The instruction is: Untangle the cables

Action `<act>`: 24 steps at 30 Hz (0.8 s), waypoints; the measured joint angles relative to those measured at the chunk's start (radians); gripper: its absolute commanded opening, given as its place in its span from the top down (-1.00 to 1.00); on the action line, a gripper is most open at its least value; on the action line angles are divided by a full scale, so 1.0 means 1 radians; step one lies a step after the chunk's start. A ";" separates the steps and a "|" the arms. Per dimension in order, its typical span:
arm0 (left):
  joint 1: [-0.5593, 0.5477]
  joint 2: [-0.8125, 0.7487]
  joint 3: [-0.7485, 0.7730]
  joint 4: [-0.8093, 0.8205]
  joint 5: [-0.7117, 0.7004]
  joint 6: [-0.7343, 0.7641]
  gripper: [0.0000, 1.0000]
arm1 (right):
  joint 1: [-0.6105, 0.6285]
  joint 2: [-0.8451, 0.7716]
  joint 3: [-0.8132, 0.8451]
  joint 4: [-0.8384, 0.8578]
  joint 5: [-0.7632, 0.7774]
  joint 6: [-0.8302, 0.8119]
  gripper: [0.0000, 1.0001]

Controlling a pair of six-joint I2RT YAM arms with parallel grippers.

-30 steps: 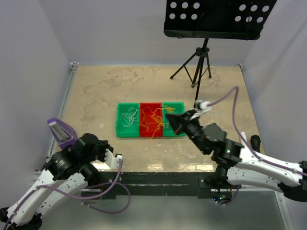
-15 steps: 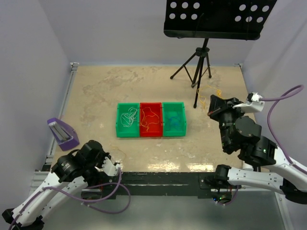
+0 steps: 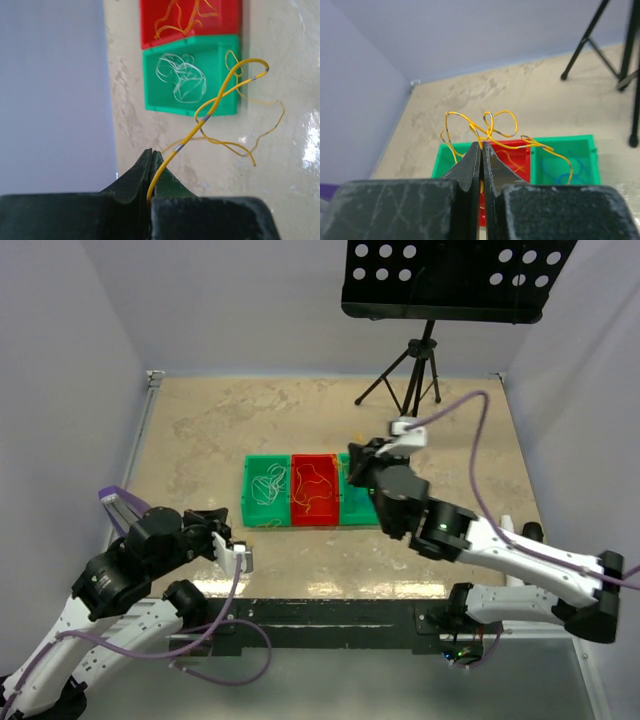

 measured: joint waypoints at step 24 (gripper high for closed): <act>0.000 0.040 0.152 0.000 0.138 -0.071 1.00 | -0.190 0.747 0.043 0.163 -0.451 0.078 1.00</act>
